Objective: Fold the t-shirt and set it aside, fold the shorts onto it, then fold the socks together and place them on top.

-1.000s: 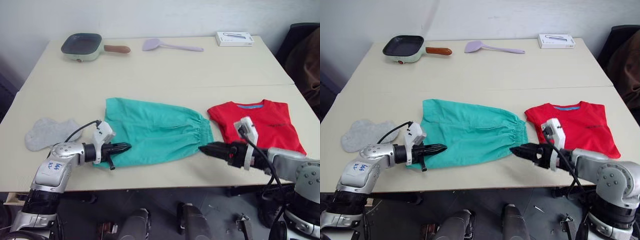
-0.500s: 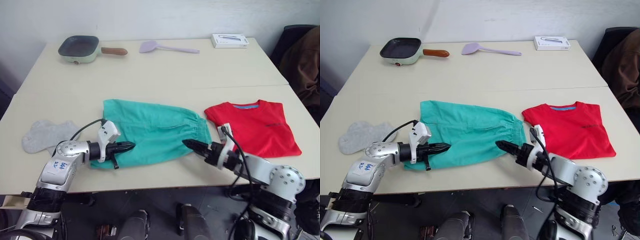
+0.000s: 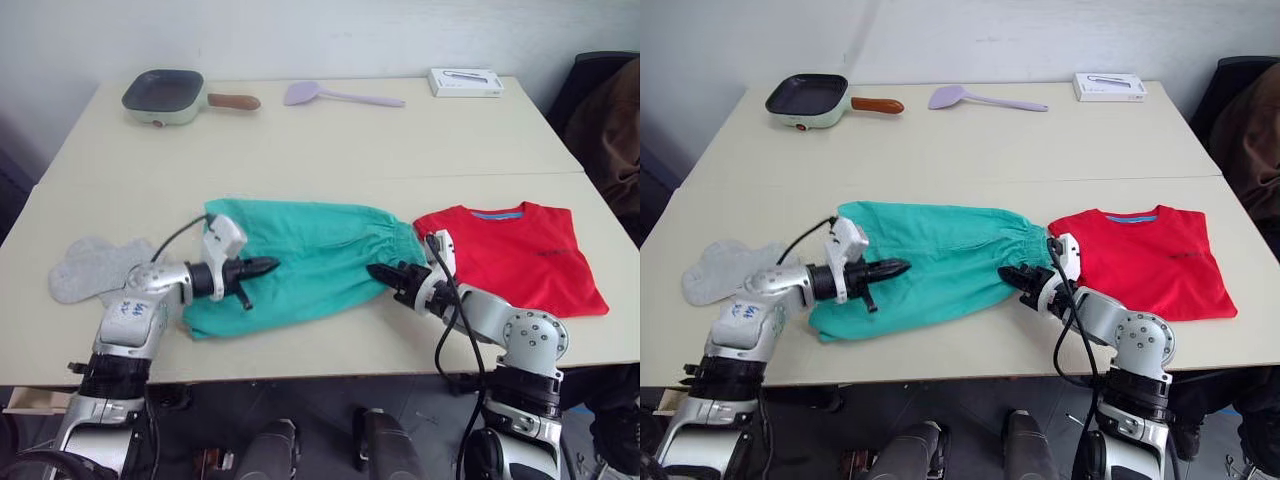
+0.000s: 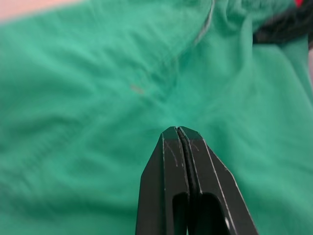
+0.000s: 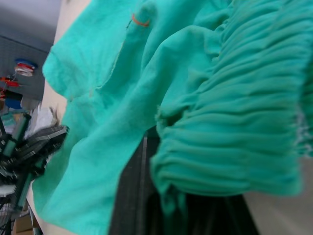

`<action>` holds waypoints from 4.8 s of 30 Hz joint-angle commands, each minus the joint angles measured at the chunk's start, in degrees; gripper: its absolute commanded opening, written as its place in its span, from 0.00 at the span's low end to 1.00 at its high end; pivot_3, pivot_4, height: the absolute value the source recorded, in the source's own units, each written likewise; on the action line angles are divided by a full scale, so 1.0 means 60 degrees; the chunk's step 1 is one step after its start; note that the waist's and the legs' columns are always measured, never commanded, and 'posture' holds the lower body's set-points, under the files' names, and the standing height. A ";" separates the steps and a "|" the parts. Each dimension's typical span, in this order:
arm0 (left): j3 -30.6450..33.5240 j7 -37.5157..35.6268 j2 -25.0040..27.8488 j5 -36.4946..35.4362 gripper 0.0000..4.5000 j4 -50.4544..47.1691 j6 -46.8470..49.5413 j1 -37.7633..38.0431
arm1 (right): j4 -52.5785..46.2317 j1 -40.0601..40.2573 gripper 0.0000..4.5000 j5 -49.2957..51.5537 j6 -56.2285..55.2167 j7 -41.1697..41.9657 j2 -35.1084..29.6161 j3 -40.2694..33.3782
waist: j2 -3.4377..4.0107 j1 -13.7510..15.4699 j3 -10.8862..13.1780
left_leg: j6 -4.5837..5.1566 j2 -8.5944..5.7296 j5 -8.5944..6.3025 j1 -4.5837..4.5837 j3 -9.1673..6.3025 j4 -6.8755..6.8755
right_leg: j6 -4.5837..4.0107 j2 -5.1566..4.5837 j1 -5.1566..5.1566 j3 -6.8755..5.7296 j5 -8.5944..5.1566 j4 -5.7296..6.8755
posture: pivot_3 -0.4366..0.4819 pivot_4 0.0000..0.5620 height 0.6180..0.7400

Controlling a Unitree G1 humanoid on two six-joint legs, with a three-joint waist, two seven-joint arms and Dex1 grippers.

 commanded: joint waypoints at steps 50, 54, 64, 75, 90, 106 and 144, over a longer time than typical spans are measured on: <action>0.5527 0.0805 0.2706 -0.3208 0.66 -0.3636 0.3242 0.2029 | 0.3036 -0.4860 0.89 -0.6683 -0.9142 1.1516 -0.0423 0.6792 | 0.0005 -0.0224 0.0001 | -0.0036 0.0054 -0.0023 -0.0013 -0.0016 -0.0005 | -0.0012 0.0011 -0.0008 -0.0051 -0.0005 -0.0005 | 0.48 0.27 1.00; 0.4326 0.0366 0.2674 -0.3783 0.46 -0.4042 0.3303 0.1292 | 0.3540 -0.4432 0.63 -0.7217 -0.9382 1.1300 -0.0469 0.7011 | 0.0004 -0.0234 0.0001 | -0.0036 0.0054 -0.0023 -0.0012 -0.0019 -0.0006 | -0.0012 0.0009 -0.0006 -0.0050 -0.0005 -0.0003 | 0.48 0.27 1.00; -0.0396 -0.0397 0.2528 -0.1663 0.00 -0.2664 0.2315 -0.0015 | 0.4723 -0.3243 0.00 -0.8821 -1.0041 0.9650 0.0005 0.7249 | 0.0006 -0.0284 0.0001 | -0.0050 0.0069 -0.0022 -0.0009 -0.0007 -0.0015 | -0.0016 0.0087 -0.0016 -0.0021 -0.0007 -0.0004 | 0.48 0.27 1.00; -0.1477 0.0381 0.1391 0.0286 0.00 0.0385 0.1403 -0.1370 | 0.4979 -0.2778 0.00 -0.9330 -1.0549 0.9530 0.0182 0.7274 | 0.0006 -0.0245 0.0001 | -0.0059 0.0079 -0.0017 -0.0009 -0.0006 -0.0007 | -0.0018 0.0119 -0.0017 0.0000 -0.0007 0.0001 | 0.48 0.27 1.00; 0.3867 0.3016 0.1003 -0.1604 0.00 0.1302 0.1832 -0.1354 | 0.4740 -0.2894 0.00 -0.9222 -1.0812 1.0106 0.0038 0.7108 | 0.0005 -0.0271 0.0001 | -0.0074 0.0097 -0.0025 -0.0014 -0.0007 0.0001 | -0.0017 0.0101 -0.0025 -0.0039 -0.0007 0.0005 | 0.48 0.27 1.00; 0.2679 0.2762 0.1559 -0.1608 0.00 -0.2022 0.2985 0.1680 | 0.7716 -0.6148 0.00 -0.9290 -1.0826 0.8331 0.2235 0.6321 | 0.0006 -0.0480 0.0001 | -0.0121 0.0146 -0.0025 0.0008 -0.0004 -0.0026 | -0.0065 0.0130 -0.0031 0.0008 -0.0013 0.0018 | 0.48 0.27 1.00; 0.5910 0.1899 0.2045 -0.3184 0.99 -0.4817 0.2484 0.4812 | 1.3354 -0.8835 1.00 -0.8509 -0.8328 0.5793 0.3972 0.2425 | 0.0013 -0.0573 0.0005 | -0.0144 0.0170 -0.0043 0.0007 -0.0010 -0.0038 | -0.0114 0.0142 -0.0035 0.0004 -0.0039 0.0022 | 0.48 0.27 1.00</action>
